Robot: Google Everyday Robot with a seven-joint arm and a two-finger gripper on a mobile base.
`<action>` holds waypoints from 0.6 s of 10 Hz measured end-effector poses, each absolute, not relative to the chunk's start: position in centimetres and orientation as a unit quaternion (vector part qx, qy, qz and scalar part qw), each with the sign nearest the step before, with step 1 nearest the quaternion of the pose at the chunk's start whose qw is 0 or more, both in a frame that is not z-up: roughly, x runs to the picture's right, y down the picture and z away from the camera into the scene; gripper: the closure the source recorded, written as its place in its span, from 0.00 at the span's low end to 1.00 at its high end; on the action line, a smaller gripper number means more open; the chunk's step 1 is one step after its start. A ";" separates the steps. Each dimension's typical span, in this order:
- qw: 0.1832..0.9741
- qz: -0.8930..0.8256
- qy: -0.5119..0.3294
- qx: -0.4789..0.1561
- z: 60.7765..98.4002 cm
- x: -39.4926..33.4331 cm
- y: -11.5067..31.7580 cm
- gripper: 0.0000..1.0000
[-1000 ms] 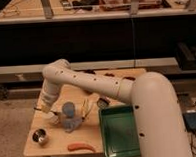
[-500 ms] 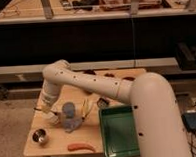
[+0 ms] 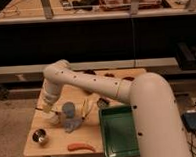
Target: Place fork in paper cup
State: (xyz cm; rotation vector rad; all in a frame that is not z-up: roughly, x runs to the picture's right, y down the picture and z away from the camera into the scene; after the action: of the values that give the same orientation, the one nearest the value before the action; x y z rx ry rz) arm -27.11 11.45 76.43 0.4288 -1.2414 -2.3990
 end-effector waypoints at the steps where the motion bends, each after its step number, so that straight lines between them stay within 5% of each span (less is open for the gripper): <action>1: 0.203 -0.859 -0.444 0.153 76.5 -27.1 11.4 0.89; 6: 0.207 -0.860 -0.440 0.153 76.2 -27.3 10.7 0.40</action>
State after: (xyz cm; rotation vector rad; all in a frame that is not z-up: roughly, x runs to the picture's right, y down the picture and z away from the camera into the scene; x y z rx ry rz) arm -27.26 10.67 76.25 0.4261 -1.2259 -2.3947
